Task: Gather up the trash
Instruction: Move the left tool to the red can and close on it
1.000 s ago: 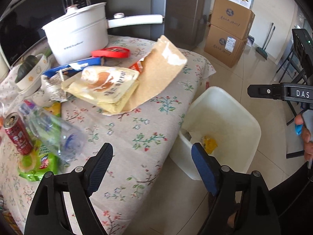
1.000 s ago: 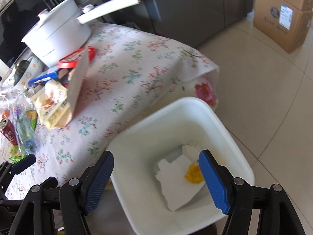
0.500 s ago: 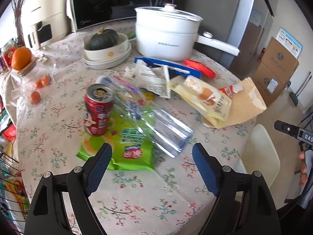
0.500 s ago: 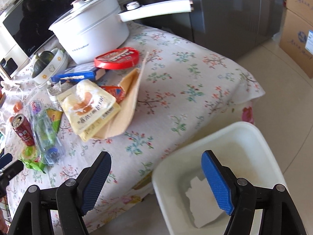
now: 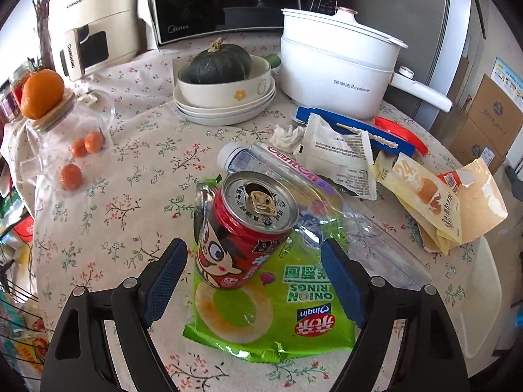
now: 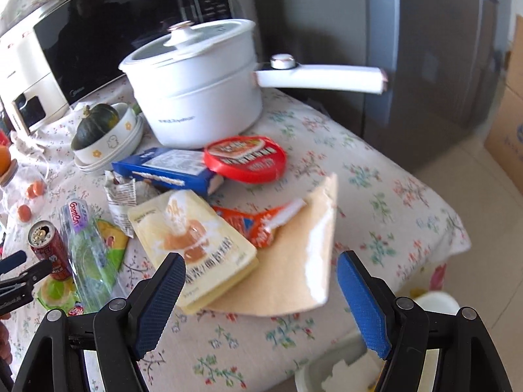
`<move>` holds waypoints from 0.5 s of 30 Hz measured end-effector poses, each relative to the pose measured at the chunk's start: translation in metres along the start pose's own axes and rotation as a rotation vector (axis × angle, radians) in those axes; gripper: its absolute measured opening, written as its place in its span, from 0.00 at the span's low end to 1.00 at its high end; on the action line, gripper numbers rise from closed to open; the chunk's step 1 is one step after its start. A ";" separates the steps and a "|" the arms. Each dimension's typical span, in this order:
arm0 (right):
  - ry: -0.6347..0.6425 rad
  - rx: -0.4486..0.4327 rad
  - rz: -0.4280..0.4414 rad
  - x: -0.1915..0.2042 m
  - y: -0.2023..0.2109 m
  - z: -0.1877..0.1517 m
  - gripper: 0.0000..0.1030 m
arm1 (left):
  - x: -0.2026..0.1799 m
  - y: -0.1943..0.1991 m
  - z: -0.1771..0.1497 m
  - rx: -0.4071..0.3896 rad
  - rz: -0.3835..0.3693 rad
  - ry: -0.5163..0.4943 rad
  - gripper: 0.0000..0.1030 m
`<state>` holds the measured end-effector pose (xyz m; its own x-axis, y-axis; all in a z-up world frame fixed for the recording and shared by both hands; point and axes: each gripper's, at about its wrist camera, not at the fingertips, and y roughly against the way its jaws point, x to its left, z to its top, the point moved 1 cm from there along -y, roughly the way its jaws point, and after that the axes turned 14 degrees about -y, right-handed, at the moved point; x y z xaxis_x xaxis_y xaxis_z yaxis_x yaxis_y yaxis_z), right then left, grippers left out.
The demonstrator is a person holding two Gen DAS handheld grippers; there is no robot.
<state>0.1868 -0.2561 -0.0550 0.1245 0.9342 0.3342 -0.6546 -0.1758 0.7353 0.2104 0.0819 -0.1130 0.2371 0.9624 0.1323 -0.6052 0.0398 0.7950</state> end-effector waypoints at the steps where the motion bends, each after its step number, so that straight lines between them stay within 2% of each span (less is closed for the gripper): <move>1: 0.013 0.001 0.009 0.005 -0.005 0.001 0.79 | 0.001 -0.004 0.001 -0.005 -0.002 0.001 0.83; 7: 0.078 0.084 0.039 0.029 -0.050 -0.005 0.79 | 0.003 -0.016 0.003 -0.075 -0.047 -0.002 0.81; 9: 0.096 0.120 0.032 0.035 -0.066 -0.010 0.79 | 0.005 -0.017 0.004 -0.085 -0.044 0.009 0.75; 11: 0.115 0.147 0.020 0.040 -0.080 -0.015 0.79 | 0.008 -0.018 0.004 -0.084 -0.044 0.017 0.65; 15: 0.154 0.182 0.012 0.050 -0.099 -0.022 0.78 | 0.012 -0.024 -0.001 -0.062 -0.043 0.026 0.58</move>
<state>0.2411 -0.1849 -0.1240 -0.0068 0.9654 0.2605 -0.5082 -0.2277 0.8306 0.2276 0.0927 -0.1311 0.2443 0.9662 0.0827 -0.6412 0.0969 0.7612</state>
